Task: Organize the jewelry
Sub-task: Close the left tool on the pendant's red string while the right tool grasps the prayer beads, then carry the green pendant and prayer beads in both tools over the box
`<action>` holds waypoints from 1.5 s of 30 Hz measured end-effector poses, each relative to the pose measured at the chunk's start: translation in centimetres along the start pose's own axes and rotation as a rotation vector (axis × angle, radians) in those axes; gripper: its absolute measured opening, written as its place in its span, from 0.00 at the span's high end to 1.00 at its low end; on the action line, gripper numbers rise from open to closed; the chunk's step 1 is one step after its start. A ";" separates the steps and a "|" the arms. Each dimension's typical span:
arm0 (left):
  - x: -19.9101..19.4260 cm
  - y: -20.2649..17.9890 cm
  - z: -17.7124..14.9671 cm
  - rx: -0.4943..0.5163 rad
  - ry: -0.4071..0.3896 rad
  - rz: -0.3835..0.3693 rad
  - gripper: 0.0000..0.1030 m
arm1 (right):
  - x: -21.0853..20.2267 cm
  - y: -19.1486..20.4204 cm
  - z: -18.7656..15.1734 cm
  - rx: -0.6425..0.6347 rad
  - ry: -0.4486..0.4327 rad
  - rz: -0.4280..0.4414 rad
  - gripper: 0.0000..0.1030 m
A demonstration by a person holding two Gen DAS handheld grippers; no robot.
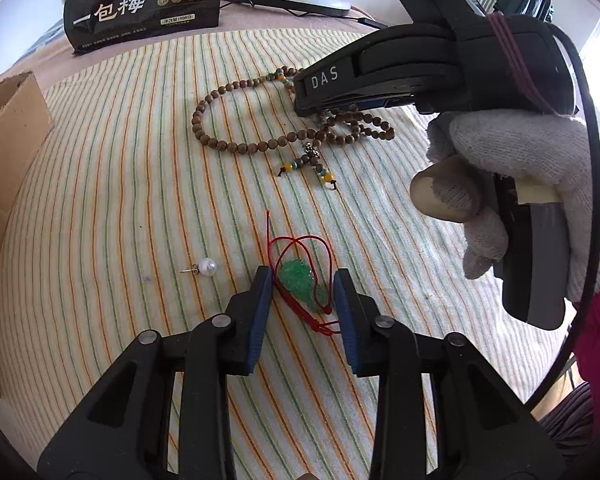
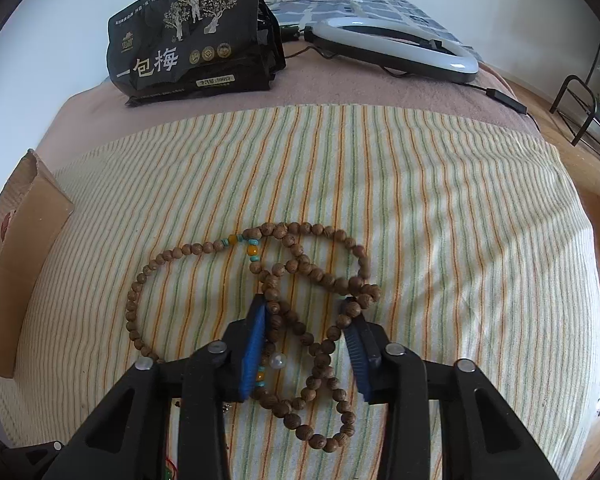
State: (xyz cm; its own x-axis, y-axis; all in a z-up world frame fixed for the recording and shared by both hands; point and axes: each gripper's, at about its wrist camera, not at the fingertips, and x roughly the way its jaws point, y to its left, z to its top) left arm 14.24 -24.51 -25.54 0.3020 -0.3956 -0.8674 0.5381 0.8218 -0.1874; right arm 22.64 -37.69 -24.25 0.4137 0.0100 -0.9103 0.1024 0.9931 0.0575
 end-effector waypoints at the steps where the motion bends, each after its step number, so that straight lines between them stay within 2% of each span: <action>1: 0.1 -0.2 0.0 0.016 -0.005 0.017 0.79 | -0.1 -0.1 0.0 0.002 -0.004 -0.001 0.80; 2: 0.2 -0.2 0.1 0.026 -0.010 0.027 0.86 | -0.3 -0.4 -0.1 0.011 -0.008 0.003 0.88; 3: 0.2 -0.2 0.1 0.031 -0.012 0.031 0.88 | -0.4 -0.6 0.0 0.021 -0.011 0.010 0.95; 4: 0.2 0.0 0.1 0.030 -0.011 0.026 0.88 | -0.6 -0.8 -0.1 0.030 -0.015 0.019 0.95; 8: -0.1 0.6 0.3 0.017 -0.013 0.015 0.89 | -2.1 -1.2 0.2 0.047 -0.046 0.061 0.96; 14: -2.2 0.5 0.0 0.005 -0.050 0.015 0.89 | -6.5 -0.6 1.0 0.035 -0.147 0.108 0.96; 24: -6.8 2.3 0.8 -0.051 -0.152 0.003 0.89 | -11.7 1.9 1.7 -0.034 -0.249 0.120 0.96; 37: -13.3 5.4 1.5 -0.113 -0.280 0.033 0.89 | -17.9 6.2 1.2 -0.125 -0.355 0.137 0.96; 45: -17.2 7.4 1.8 -0.128 -0.370 0.097 0.89 | -20.9 8.8 1.1 -0.161 -0.408 0.167 0.96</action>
State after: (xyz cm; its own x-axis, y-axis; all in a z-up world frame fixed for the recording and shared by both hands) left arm 14.42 -12.36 -11.16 0.6218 -0.4159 -0.6636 0.3985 0.8975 -0.1891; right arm 15.89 -29.28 -4.29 0.7380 0.1569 -0.6563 -0.1245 0.9876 0.0961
